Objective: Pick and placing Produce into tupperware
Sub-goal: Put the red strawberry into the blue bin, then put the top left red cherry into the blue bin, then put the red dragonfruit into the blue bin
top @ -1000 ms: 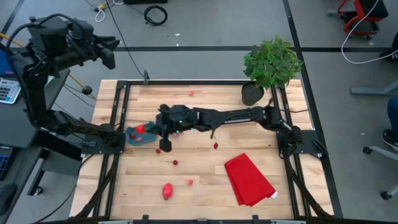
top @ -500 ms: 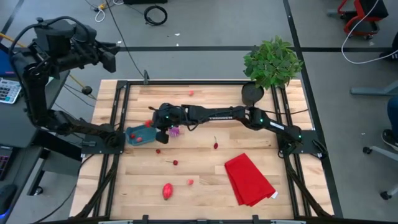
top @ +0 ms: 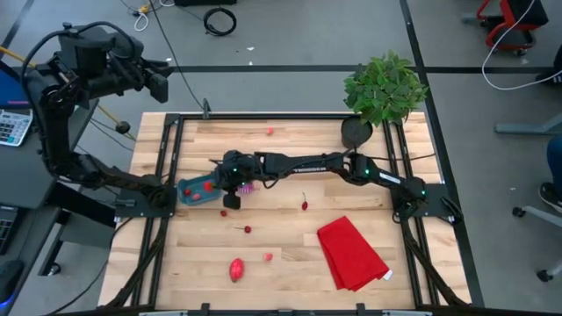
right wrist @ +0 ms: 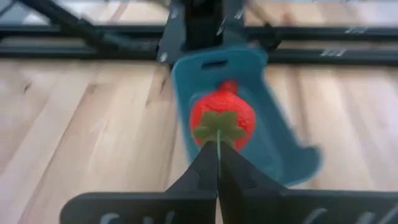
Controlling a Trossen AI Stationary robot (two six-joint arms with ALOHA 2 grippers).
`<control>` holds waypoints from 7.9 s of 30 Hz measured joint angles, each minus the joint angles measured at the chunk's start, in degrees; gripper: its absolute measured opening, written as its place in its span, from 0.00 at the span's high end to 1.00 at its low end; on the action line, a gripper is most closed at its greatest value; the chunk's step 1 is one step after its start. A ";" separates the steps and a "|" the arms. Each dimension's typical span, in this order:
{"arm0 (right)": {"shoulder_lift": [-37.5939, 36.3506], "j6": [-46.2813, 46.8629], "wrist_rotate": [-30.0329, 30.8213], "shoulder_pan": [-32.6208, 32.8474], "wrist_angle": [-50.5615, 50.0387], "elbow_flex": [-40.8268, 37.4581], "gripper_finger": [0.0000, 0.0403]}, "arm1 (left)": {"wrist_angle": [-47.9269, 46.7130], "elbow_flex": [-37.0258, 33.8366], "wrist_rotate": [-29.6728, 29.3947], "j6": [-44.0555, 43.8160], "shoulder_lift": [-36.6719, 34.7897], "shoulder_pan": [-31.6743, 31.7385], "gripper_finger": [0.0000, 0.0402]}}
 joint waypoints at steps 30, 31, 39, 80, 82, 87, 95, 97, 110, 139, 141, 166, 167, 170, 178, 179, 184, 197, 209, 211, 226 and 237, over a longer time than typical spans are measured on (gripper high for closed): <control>1.25 -0.12 1.37 -0.83 -2.00 -0.06 1.00 | -0.91 0.00 -0.01 2.12 0.37 -0.02 0.73; 1.25 -0.12 1.31 -0.81 -2.00 -0.06 1.00 | -0.91 0.00 -0.01 2.10 0.37 -0.02 0.73; 1.22 1.68 -1.14 -0.81 -1.99 -0.50 0.97 | -0.91 0.00 -0.01 2.06 0.37 -0.02 0.73; -16.25 11.99 -1.15 -1.38 -27.77 -0.60 0.76 | -7.63 -15.33 9.38 -1.62 -0.20 -8.46 0.73; -18.73 11.93 -1.09 -1.35 -33.84 -0.60 0.76 | -7.68 -19.38 9.44 -1.62 -0.18 -11.03 0.73; -24.59 10.17 -0.54 -1.41 -45.56 -0.63 0.76 | -7.71 -31.21 10.32 -2.99 -0.20 -18.76 0.74; -31.91 6.60 1.91 -1.46 -56.22 -0.60 0.76 | 0.61 -51.60 16.49 -8.00 -0.18 -36.25 0.80; -33.19 6.24 3.01 -1.38 -56.37 -0.61 0.76 | 7.77 -56.21 18.68 -9.93 -0.16 -40.85 0.82; -35.41 5.93 5.80 -1.35 -56.94 -0.60 0.76 | 36.31 -75.50 15.07 -1.61 5.13 -56.42 0.73; -34.64 5.83 5.82 -1.35 -56.19 -0.63 0.76 | 44.45 -81.42 10.00 0.47 20.14 -55.27 0.63; -34.64 5.82 5.81 -1.35 -56.13 -0.63 0.76 | 43.89 -81.42 9.66 0.42 20.12 -55.21 0.64; -34.62 5.30 5.82 -1.35 -55.36 -0.63 0.76 | 17.74 -66.03 5.05 -12.22 14.08 -55.25 0.98; -34.62 5.30 5.82 -1.35 -55.30 -0.63 0.76 | 15.47 -64.91 3.25 -13.75 13.49 -55.25 0.99; -34.62 5.00 5.82 -1.35 -55.27 -0.63 0.76 | 10.19 -62.96 -2.65 -19.32 11.47 -54.20 0.99; -34.62 4.80 5.82 -1.35 -54.98 -0.63 0.76 | 6.14 -71.99 -4.22 -30.31 1.94 -47.19 0.99; -34.62 4.80 5.82 -1.35 -55.00 -0.63 0.76 | 7.03 -74.09 -3.86 -30.49 0.13 -46.14 0.99; -34.60 4.76 5.82 -1.35 -55.03 -0.63 0.76 | 18.72 -84.86 -0.50 -33.64 -10.37 -41.36 0.99; -34.60 4.68 5.82 -1.46 -53.99 -0.63 0.76 | 28.02 -99.48 -2.15 -37.17 -17.20 -37.86 0.97; -34.60 4.69 5.82 -1.46 -52.22 -0.63 0.76 | 28.99 -101.39 -1.39 -41.88 -17.22 -37.86 0.89; -34.60 4.69 5.82 -1.46 -52.22 -0.63 0.76 | 29.01 -101.39 0.80 -42.08 -17.22 -37.85 0.84; -34.60 4.30 5.82 -1.46 -52.05 -0.63 0.76 | 28.48 -90.75 9.71 -40.85 -17.22 -37.86 0.66; -34.60 2.35 5.82 -1.46 -52.09 -0.63 0.76 | 28.32 -75.18 15.20 -59.89 -16.48 -46.64 0.70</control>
